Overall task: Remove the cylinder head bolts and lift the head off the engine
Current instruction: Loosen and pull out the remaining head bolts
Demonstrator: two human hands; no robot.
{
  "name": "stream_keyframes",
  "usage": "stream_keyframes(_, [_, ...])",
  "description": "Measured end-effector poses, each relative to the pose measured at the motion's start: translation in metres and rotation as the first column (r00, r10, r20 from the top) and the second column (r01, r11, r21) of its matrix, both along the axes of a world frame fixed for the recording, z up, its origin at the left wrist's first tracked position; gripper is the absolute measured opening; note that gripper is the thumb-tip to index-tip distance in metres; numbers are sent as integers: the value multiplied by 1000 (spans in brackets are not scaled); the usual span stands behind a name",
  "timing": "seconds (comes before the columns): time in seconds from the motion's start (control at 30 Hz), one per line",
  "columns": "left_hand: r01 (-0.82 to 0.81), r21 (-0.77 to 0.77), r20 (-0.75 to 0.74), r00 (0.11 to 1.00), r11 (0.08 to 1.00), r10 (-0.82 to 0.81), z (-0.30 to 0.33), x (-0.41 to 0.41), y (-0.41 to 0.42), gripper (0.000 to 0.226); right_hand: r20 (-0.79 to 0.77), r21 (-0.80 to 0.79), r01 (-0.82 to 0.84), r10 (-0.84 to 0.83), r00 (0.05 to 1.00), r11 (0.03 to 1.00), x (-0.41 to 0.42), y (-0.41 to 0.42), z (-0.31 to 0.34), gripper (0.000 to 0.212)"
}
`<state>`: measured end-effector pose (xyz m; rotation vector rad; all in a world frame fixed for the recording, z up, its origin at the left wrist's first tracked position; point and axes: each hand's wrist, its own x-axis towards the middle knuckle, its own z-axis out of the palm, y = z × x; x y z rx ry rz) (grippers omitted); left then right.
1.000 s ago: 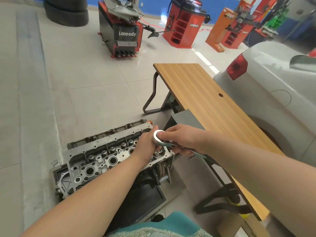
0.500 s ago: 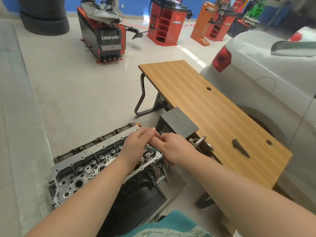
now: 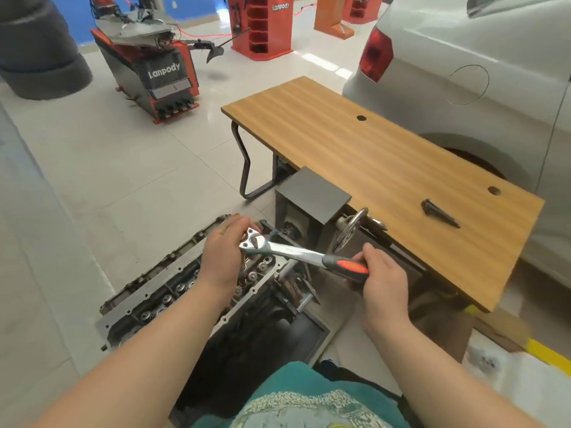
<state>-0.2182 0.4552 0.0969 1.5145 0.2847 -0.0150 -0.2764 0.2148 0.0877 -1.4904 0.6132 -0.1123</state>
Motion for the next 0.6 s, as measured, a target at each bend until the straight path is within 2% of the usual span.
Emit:
stream_keyframes(0.07, [56, 32, 18, 998, 998, -57, -1, -1, 5, 28, -80, 221, 166, -152, 985, 961, 11, 11, 4, 29])
stream_keyframes(0.1, [71, 22, 14, 997, 997, -71, -1, -2, 8, 29, -90, 265, 211, -194, 977, 941, 18, 13, 6, 26])
stream_keyframes(0.2, [24, -89, -45, 999, 996, -28, 3, -3, 14, 36, 21, 256, 197, -209, 978, 947, 38, 19, 20, 28])
stream_keyframes(0.27, [2, -109, -52, 999, 994, -7, 3, -2, 16, 35, 73, 269, 218, -246, 967, 938, 45, 24, 27, 28])
stream_keyframes(0.47, [-83, -91, -32, 996, 992, 80, -3, -7, 13, 39, 51, 326, 294, -327, 944, 898, 49, 31, 30, 25])
stream_keyframes(0.6, [-139, -99, -49, 990, 985, 135, 7, -12, 4, 40, 44, 367, 251, -287, 957, 895, 78, 26, 34, 16])
